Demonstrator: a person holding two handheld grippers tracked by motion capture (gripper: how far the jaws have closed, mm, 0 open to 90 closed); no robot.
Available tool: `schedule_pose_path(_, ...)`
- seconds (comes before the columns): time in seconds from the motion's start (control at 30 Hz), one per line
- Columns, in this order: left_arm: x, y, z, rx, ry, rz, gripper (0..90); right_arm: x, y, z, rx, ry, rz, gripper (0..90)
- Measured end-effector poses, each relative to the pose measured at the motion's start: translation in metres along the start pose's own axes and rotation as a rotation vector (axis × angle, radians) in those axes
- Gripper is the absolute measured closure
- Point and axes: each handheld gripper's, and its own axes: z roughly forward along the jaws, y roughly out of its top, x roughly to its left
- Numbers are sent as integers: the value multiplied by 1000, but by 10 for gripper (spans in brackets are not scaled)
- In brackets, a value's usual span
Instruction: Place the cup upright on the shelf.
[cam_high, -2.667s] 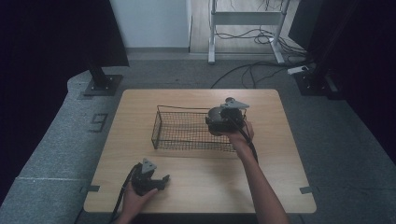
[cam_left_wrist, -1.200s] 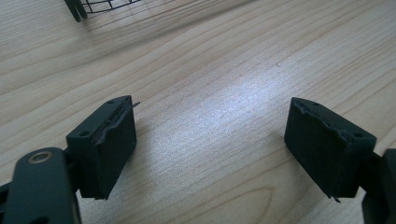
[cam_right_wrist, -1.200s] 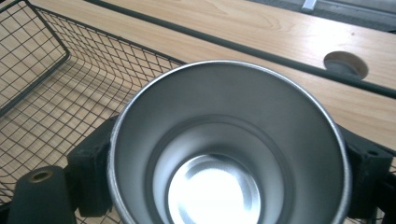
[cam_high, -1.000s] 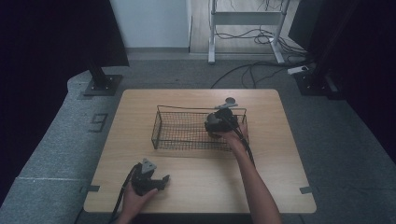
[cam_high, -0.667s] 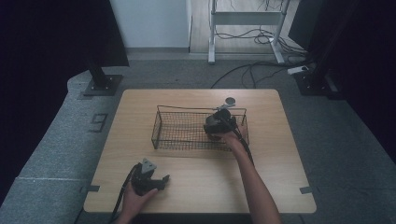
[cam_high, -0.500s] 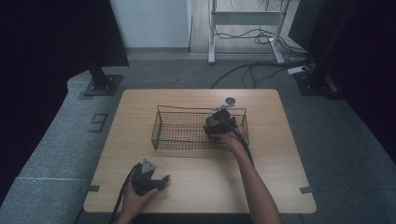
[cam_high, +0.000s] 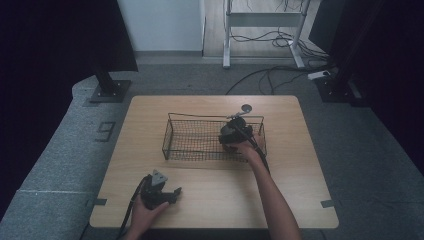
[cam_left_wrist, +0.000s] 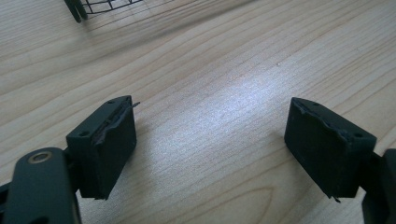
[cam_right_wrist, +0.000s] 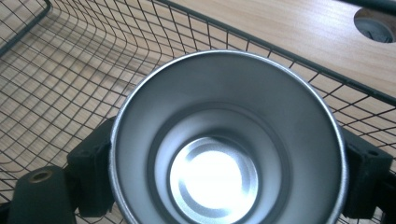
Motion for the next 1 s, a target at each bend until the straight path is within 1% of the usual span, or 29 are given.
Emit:
schedule_pose_path(0.27,0,0,0,1,1,1,167,0,0,2,25,4,5,134)
schedule_pose_path(0.37,0,0,0,-1,1,1,167,0,1,2,42,-9,9,134)
schedule_pose_path(0.47,0,0,0,-1,1,0,167,1,2,5,72,-35,-9,133)
schedule_pose_path(0.63,0,0,0,-1,1,1,167,1,2,5,78,-34,-4,132)
schedule_pose_path(0.73,0,0,0,-1,1,1,167,0,1,4,92,-34,-6,127)
schedule_pose_path(0.8,0,0,0,0,1,1,167,0,0,4,95,-35,-12,126)
schedule_pose_path(0.87,0,0,0,0,1,1,167,0,-1,3,91,-50,-26,118)
schedule_pose_path(0.9,0,0,0,0,1,1,167,0,-1,2,84,-56,-29,95)
schedule_pose_path(0.97,0,0,0,0,1,1,167,-1,-1,-1,58,-71,-21,77)
schedule_pose_path(1.0,0,0,0,0,1,1,167,-2,-1,-4,34,-67,-14,76)
